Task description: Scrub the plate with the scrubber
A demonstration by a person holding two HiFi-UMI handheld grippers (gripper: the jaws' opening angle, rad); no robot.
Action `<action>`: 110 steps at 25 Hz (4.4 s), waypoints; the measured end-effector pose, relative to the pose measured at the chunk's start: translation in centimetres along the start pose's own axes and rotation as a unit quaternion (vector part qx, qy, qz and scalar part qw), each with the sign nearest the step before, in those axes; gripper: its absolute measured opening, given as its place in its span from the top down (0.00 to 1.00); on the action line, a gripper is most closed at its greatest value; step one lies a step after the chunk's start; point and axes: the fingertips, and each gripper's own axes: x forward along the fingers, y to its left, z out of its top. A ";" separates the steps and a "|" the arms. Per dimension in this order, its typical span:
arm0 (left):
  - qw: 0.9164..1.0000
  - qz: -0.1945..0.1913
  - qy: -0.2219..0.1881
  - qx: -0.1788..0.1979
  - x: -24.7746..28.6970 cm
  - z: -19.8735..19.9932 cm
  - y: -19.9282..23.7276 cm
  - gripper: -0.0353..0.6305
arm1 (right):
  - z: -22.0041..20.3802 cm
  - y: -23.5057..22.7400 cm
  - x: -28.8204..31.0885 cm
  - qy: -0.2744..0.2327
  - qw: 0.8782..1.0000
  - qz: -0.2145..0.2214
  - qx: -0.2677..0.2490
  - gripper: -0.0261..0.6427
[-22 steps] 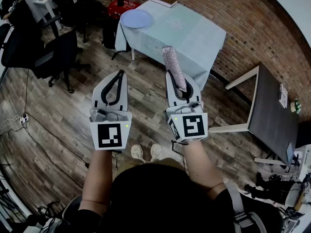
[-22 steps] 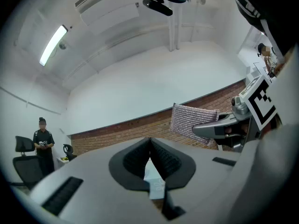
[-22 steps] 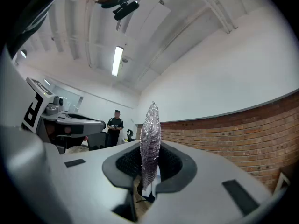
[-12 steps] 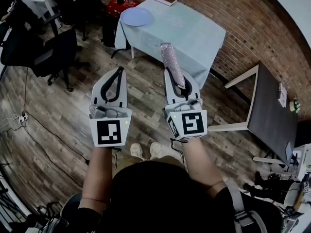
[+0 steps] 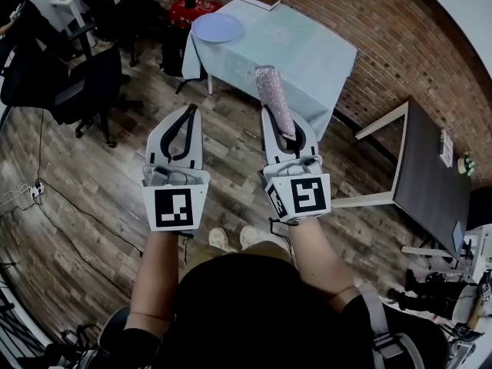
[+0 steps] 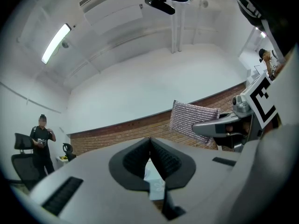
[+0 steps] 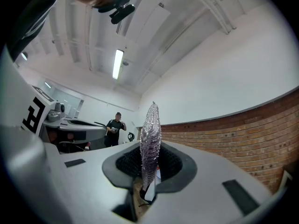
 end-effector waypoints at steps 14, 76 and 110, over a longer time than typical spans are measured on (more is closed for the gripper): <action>1.000 -0.007 -0.018 -0.008 -1.3 0.6 3.7 0.91 | 1.7 3.0 1.2 -0.029 1.000 -0.003 0.003 0.83; 0.992 0.013 0.125 0.017 52.6 -25.2 20.2 0.91 | -21.5 -23.5 54.6 0.061 0.987 0.126 0.082 0.83; 0.970 -0.127 0.203 -0.047 55.4 -42.4 32.1 0.91 | -29.4 -15.0 65.4 0.167 0.982 0.054 0.063 0.83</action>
